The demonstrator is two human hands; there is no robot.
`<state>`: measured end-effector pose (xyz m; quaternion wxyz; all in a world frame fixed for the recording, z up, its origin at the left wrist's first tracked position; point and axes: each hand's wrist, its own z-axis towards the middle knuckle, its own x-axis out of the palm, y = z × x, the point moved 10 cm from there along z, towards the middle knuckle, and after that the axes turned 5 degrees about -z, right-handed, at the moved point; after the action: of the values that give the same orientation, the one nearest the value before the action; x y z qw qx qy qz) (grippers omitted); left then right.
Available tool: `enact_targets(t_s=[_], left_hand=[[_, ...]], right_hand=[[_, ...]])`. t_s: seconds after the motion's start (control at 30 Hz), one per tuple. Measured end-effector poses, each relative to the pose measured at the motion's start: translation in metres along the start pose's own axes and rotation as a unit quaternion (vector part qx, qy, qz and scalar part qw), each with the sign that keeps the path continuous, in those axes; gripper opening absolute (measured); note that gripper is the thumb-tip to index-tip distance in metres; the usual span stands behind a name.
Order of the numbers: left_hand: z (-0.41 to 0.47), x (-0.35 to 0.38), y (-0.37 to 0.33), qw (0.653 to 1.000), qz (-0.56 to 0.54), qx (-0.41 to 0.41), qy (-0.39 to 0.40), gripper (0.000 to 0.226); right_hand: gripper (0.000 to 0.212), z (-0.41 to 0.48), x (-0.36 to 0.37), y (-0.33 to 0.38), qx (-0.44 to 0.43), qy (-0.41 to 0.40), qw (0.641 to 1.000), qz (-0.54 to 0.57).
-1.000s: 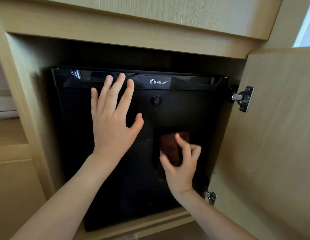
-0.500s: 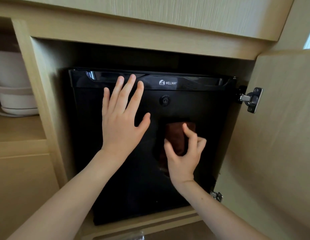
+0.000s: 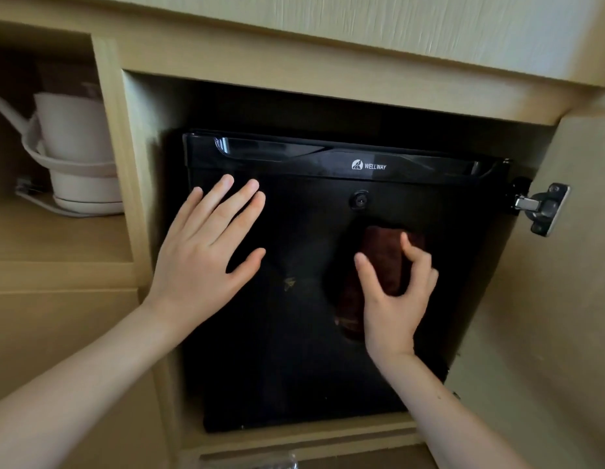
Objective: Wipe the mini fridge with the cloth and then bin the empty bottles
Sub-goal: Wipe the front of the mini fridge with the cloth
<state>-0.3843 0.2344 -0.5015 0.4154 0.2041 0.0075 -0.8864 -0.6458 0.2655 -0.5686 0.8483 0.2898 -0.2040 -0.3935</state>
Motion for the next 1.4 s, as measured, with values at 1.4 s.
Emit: enact_targets(t_s=[1.4], left_hand=[[-0.052, 0.002, 0.014, 0.984, -0.129, -0.120, -0.027, 0.062]], right_hand=[[0.051, -0.073, 0.040, 0.009, -0.174, 0.133, 0.964, -0.152]])
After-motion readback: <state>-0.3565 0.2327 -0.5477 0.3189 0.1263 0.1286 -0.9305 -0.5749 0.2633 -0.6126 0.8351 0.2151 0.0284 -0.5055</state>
